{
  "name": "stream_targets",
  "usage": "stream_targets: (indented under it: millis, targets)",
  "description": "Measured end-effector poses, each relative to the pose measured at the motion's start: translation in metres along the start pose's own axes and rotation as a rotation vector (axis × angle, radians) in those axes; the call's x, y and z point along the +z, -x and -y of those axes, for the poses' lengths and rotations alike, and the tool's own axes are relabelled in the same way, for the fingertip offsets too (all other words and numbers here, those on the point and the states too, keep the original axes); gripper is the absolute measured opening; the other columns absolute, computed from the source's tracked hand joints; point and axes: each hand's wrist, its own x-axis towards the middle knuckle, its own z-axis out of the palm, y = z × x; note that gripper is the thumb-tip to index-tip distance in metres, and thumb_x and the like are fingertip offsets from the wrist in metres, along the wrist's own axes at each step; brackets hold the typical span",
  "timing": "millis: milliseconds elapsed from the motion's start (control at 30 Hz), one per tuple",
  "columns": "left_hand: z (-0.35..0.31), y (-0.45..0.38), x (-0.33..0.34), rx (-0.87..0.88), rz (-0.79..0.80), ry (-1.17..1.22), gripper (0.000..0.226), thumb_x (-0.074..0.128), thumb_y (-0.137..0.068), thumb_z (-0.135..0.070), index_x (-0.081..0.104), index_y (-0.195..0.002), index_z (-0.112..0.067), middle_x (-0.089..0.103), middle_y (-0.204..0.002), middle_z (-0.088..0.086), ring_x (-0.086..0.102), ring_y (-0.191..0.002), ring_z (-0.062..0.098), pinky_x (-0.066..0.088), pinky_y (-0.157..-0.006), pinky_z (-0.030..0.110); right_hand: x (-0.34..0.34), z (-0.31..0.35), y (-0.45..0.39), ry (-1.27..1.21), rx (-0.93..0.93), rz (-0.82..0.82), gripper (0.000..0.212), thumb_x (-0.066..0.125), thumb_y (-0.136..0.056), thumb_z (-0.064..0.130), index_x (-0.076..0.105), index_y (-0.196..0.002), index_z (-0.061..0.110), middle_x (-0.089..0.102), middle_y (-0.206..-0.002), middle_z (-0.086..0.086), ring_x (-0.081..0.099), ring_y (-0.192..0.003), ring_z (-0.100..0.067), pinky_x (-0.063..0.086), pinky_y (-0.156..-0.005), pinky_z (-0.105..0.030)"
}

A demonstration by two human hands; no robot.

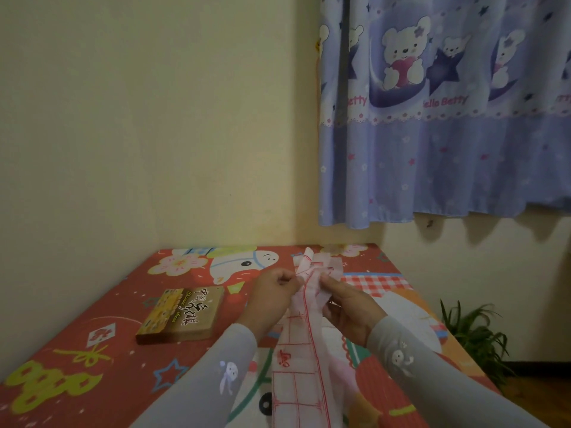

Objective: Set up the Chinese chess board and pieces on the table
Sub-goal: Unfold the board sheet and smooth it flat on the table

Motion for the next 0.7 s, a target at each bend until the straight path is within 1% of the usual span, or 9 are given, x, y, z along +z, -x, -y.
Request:
stream_targets:
  millis: [67, 100, 267, 333, 400, 467, 533, 633, 700]
  targets:
    - [0.002, -0.002, -0.007, -0.025, -0.023, -0.032, 0.019, 0.064, -0.088, -0.032, 0.07, -0.079, -0.016, 0.072, -0.083, 0.009, 0.068, -0.079, 0.028, 0.056, -0.079, 0.046, 0.0, -0.001, -0.001, 0.008, -0.02, -0.012, 0.036, 0.065, -0.088, 0.019, 0.062, -0.12, 0.0, 0.07, -0.107, -0.016, 0.067, -0.087, -0.023, 0.058, -0.076, -0.031]
    - [0.002, -0.003, -0.01, -0.035, -0.041, -0.05, 0.022, 0.062, -0.089, -0.034, 0.07, -0.078, -0.017, 0.072, -0.082, 0.009, 0.067, -0.076, 0.026, 0.056, -0.076, 0.045, 0.0, -0.001, -0.001, 0.014, -0.034, -0.016, 0.034, 0.064, -0.089, 0.019, 0.063, -0.118, 0.002, 0.071, -0.108, -0.015, 0.067, -0.087, -0.023, 0.057, -0.078, -0.032]
    - [0.007, -0.008, -0.022, -0.064, -0.095, -0.021, 0.025, 0.049, -0.096, -0.019, 0.067, -0.079, -0.016, 0.067, -0.081, 0.007, 0.06, -0.07, 0.019, 0.052, -0.066, 0.035, -0.002, -0.002, -0.006, 0.038, -0.071, -0.055, 0.032, 0.062, -0.09, 0.02, 0.064, -0.117, 0.002, 0.069, -0.113, -0.018, 0.066, -0.097, -0.029, 0.055, -0.088, -0.04]
    - [0.008, -0.011, -0.028, -0.065, -0.159, 0.013, 0.019, 0.052, -0.095, -0.017, 0.066, -0.083, -0.017, 0.069, -0.086, 0.009, 0.064, -0.072, 0.023, 0.053, -0.067, 0.034, -0.003, -0.001, -0.008, 0.031, -0.075, -0.073, 0.034, 0.062, -0.09, 0.021, 0.064, -0.117, 0.0, 0.068, -0.113, -0.019, 0.065, -0.1, -0.032, 0.052, -0.094, -0.044]
    - [0.008, -0.012, -0.037, -0.053, -0.214, 0.025, 0.008, 0.055, -0.092, -0.015, 0.062, -0.094, -0.018, 0.069, -0.091, 0.009, 0.069, -0.072, 0.028, 0.055, -0.063, 0.032, -0.006, 0.0, -0.009, 0.027, -0.076, -0.079, 0.034, 0.06, -0.091, 0.021, 0.063, -0.118, 0.0, 0.067, -0.115, -0.021, 0.063, -0.109, -0.036, 0.047, -0.1, -0.05]
    - [0.01, -0.015, -0.045, -0.043, -0.241, -0.016, 0.006, 0.054, -0.092, -0.013, 0.059, -0.093, -0.015, 0.068, -0.086, 0.012, 0.068, -0.066, 0.027, 0.052, -0.056, 0.029, -0.009, 0.001, -0.01, 0.032, -0.065, -0.068, 0.032, 0.057, -0.093, 0.022, 0.063, -0.117, 0.001, 0.069, -0.112, -0.02, 0.063, -0.109, -0.037, 0.047, -0.1, -0.052]
    - [0.014, -0.017, -0.052, -0.044, -0.266, -0.104, 0.008, 0.053, -0.093, -0.015, 0.059, -0.087, -0.014, 0.068, -0.083, 0.012, 0.066, -0.069, 0.025, 0.053, -0.06, 0.032, -0.012, 0.001, -0.012, 0.036, -0.056, -0.069, 0.034, 0.057, -0.094, 0.023, 0.062, -0.118, 0.001, 0.069, -0.111, -0.02, 0.064, -0.108, -0.037, 0.048, -0.099, -0.05]
    - [0.016, -0.018, -0.059, -0.05, -0.272, -0.123, 0.014, 0.053, -0.093, -0.02, 0.06, -0.084, -0.012, 0.069, -0.083, 0.011, 0.066, -0.077, 0.029, 0.056, -0.071, 0.044, -0.014, 0.0, -0.014, 0.049, -0.073, -0.097, 0.035, 0.058, -0.093, 0.023, 0.062, -0.118, 0.0, 0.069, -0.111, -0.019, 0.065, -0.105, -0.034, 0.051, -0.096, -0.047]
    - [0.017, -0.017, -0.064, -0.043, -0.299, -0.121, 0.019, 0.054, -0.094, -0.017, 0.06, -0.081, -0.006, 0.067, -0.079, 0.009, 0.062, -0.07, 0.027, 0.052, -0.067, 0.039, -0.015, -0.001, -0.014, 0.066, -0.095, -0.111, 0.035, 0.058, -0.093, 0.023, 0.062, -0.119, 0.0, 0.07, -0.111, -0.018, 0.067, -0.102, -0.033, 0.055, -0.089, -0.043]
